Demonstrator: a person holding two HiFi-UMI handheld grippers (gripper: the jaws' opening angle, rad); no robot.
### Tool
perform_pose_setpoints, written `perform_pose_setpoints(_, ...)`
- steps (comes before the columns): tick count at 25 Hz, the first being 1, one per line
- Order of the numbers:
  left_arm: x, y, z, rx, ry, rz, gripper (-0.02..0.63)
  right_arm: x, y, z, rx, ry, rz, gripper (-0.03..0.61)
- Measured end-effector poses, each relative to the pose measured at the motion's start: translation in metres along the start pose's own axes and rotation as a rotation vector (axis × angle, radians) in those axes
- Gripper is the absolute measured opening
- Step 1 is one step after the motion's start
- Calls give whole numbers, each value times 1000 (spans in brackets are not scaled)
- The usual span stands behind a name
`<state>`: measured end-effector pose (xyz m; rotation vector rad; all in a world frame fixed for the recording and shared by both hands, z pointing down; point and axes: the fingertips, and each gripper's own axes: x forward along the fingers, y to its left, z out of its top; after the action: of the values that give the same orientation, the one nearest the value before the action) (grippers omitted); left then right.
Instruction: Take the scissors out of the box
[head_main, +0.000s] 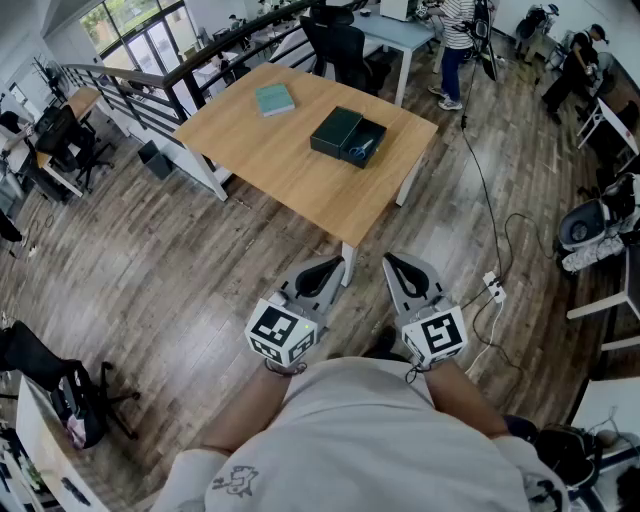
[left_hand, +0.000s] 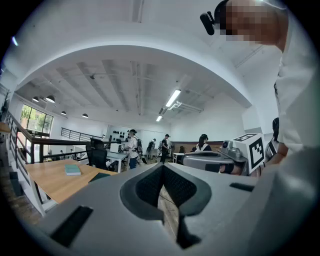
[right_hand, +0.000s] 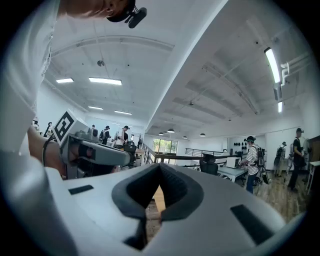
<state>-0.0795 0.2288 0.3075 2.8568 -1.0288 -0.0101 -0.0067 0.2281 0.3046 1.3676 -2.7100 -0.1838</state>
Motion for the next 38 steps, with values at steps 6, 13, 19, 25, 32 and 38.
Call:
perform_pose_setpoints(6,13,5,2,1,-1,6,5,5,-12,-2,5,-8,4,5)
perform_pose_setpoints(13,36,6,-2,-4,14,12,5,6,-33,-9,23,-9,8,5)
perform_pose_setpoints(19,65,11,-4,-11,28,25,5,14,-61,-19,44,-4,20,5)
perform_pose_setpoints(25,97,21,-13,-27,50,42,5,25,-94,-30,43,1,20,6)
perform_pose_setpoints(32,142,30,-13,-21,65,58,5,39,-140,-41,52,12,38,94)
perform_pose_setpoints(38,173,35,-18,-13,76,76,5,42,-168,-50,48,21,67,170)
